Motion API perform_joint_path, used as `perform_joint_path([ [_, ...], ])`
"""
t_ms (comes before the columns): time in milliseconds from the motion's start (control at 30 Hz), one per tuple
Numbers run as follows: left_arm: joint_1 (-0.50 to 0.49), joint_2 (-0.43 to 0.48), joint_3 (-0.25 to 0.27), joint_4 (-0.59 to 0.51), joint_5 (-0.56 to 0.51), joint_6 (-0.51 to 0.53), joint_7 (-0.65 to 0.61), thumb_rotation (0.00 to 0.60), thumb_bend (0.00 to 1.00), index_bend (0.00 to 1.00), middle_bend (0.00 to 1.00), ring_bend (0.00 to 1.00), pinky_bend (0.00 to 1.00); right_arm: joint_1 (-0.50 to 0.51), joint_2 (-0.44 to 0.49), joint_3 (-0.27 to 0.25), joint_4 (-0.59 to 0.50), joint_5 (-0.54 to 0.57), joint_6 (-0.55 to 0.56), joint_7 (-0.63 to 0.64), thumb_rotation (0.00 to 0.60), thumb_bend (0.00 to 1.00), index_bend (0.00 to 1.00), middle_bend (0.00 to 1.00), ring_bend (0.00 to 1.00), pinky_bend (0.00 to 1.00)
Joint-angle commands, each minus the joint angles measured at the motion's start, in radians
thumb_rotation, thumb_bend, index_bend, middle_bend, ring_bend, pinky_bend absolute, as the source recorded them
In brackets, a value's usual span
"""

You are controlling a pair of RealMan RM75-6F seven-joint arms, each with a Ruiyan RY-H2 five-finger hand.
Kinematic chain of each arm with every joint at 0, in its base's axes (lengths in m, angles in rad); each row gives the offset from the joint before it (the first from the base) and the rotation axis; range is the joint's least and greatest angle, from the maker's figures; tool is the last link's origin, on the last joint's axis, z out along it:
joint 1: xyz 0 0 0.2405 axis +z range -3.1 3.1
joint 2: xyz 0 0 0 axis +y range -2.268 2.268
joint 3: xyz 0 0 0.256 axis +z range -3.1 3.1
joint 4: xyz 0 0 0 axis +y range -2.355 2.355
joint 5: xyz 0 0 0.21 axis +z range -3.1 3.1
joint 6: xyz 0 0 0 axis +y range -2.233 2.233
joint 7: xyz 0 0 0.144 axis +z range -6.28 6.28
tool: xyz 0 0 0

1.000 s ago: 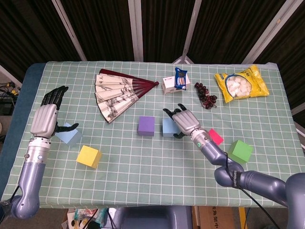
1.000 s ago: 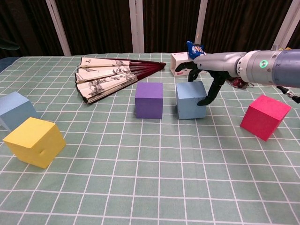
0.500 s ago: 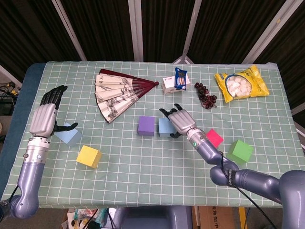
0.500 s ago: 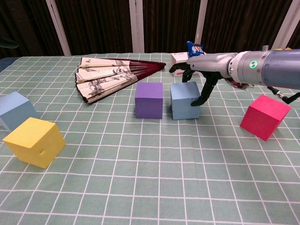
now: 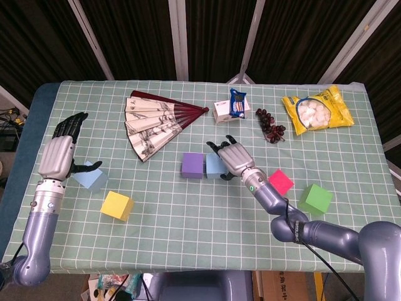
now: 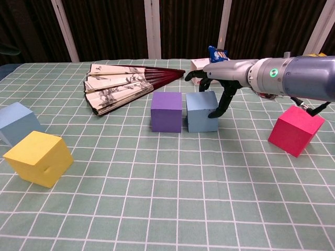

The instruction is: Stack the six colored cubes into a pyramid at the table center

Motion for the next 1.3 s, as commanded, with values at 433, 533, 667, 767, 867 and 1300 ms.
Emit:
perform_joint_path([
  [433, 0.000, -0.001, 0.000, 0.005, -0.003, -0.006, -0.003, 0.600, 0.12, 0.00, 0.03, 0.03, 0.00, 0.013, -0.001, -0.009, -0.022, 0.055, 0.027, -0.039, 0.600, 0.27, 0.00, 0.40, 0.21, 0.04],
  [533, 0.000, -0.001, -0.001, 0.005, -0.004, -0.007, -0.005, 0.600, 0.12, 0.00, 0.03, 0.03, 0.00, 0.015, -0.002, -0.011, -0.027, 0.064, 0.034, -0.048, 0.600, 0.27, 0.00, 0.40, 0.21, 0.04],
  [667, 0.000, 0.000, -0.001, 0.006, -0.004, -0.008, -0.007, 0.600, 0.12, 0.00, 0.03, 0.03, 0.00, 0.018, -0.005, -0.016, -0.031, 0.078, 0.041, -0.059, 0.600, 0.27, 0.00, 0.40, 0.21, 0.04],
  [767, 0.000, 0.000, -0.001, 0.007, -0.005, -0.010, -0.008, 0.600, 0.12, 0.00, 0.03, 0.03, 0.00, 0.020, -0.008, -0.018, -0.030, 0.086, 0.044, -0.064, 0.600, 0.27, 0.00, 0.40, 0.21, 0.04],
  [867, 0.000, 0.000, -0.001, 0.008, -0.005, -0.011, -0.009, 0.600, 0.12, 0.00, 0.03, 0.03, 0.00, 0.023, -0.012, -0.017, -0.028, 0.092, 0.049, -0.068, 0.600, 0.27, 0.00, 0.40, 0.21, 0.04],
  [1300, 0.000, 0.002, -0.004, 0.013, -0.010, -0.015, -0.015, 0.600, 0.12, 0.00, 0.03, 0.03, 0.00, 0.032, -0.023, -0.020, -0.034, 0.119, 0.066, -0.089, 0.600, 0.27, 0.00, 0.40, 0.21, 0.04],
])
